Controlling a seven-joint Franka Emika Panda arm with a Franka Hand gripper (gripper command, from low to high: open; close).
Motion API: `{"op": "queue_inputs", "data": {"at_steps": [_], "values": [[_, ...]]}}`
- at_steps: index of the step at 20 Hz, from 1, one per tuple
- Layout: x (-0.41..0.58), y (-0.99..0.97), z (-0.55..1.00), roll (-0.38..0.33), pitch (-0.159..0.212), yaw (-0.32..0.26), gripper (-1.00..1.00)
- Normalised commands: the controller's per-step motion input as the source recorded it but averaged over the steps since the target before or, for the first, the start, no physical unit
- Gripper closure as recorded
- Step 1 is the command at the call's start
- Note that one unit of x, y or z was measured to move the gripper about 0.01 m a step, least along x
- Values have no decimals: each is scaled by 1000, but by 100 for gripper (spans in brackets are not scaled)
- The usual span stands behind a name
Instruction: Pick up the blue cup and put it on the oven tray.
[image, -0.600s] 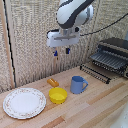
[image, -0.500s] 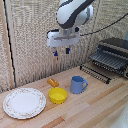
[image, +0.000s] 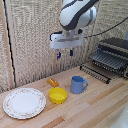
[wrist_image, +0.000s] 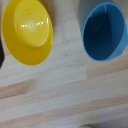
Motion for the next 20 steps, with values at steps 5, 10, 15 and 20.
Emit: {"op": "queue_inputs", "data": {"at_steps": [5, 10, 15, 20], "values": [[-187, -502, -158, 0, 0, 1, -100], [-125, -526, -233, 0, 3, 17, -100], [-128, -422, -251, -1, 17, 31, -100], [-67, -279, -283, -17, 2, 75, -100]]}}
